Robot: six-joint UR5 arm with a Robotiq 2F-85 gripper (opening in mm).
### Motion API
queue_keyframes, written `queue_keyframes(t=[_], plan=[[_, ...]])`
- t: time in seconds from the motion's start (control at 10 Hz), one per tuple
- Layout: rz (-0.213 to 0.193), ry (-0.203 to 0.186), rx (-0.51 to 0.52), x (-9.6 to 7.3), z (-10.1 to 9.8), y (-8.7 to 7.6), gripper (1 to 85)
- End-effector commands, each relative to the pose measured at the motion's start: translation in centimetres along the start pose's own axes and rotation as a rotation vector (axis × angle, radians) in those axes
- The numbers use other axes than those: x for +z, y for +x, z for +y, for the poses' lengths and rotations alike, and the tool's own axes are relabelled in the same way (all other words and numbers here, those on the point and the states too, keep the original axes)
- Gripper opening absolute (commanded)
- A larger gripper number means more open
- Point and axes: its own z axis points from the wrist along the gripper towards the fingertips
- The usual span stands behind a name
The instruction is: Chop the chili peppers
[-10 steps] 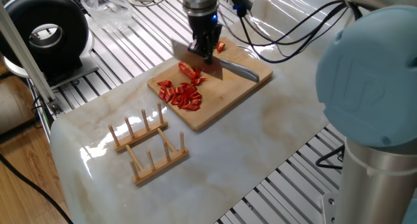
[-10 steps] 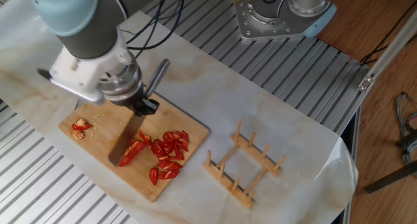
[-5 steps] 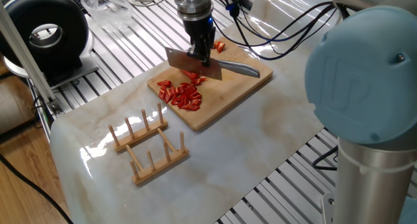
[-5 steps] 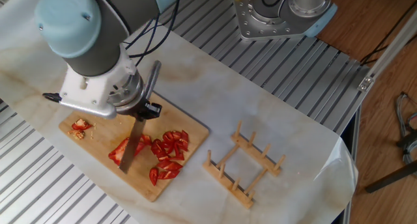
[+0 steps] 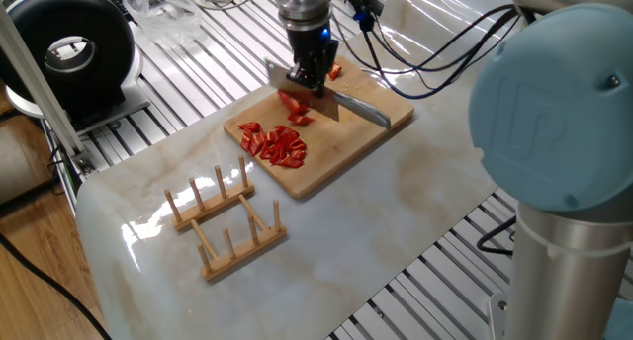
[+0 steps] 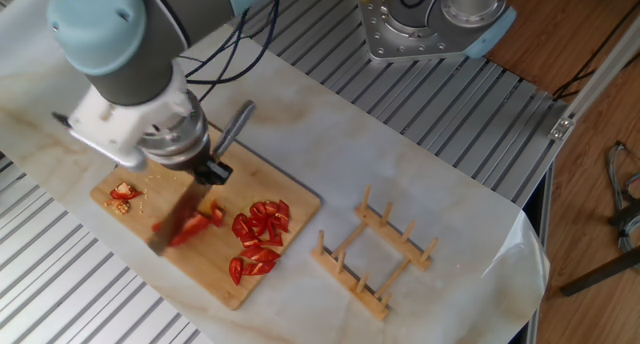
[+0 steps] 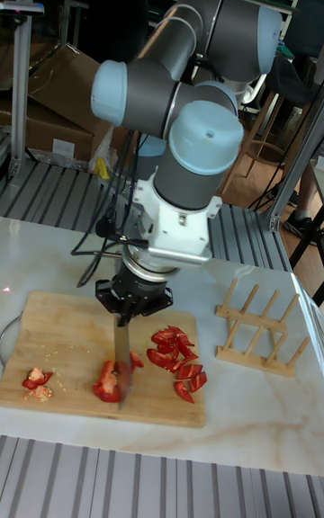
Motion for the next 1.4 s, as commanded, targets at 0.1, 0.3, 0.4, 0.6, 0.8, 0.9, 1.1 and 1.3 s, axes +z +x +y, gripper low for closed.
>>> queue_keyframes(t=[0.1,0.3,0.4,0.6,0.8,0.9,1.1,1.3], plan=[[0.026,0.017,0.284,-0.6,-2.4,1.6,1.3],[0.047,-0.006,0.319,-0.7,-2.2,2.0,1.3],[0.049,-0.009,0.248,-0.7,-1.9,1.9,1.3],[0.027,-0.023,-0.081,-1.1,-1.1,1.5,1.3],[-0.020,-0.037,-0.279,-1.5,0.1,0.2,1.3],[-0.027,-0.061,-0.385,-1.5,0.9,0.1,1.3],[-0.003,-0.045,-0.556,-1.2,0.5,0.5,1.3],[0.005,-0.001,-0.593,-0.8,-1.1,0.6,1.3]])
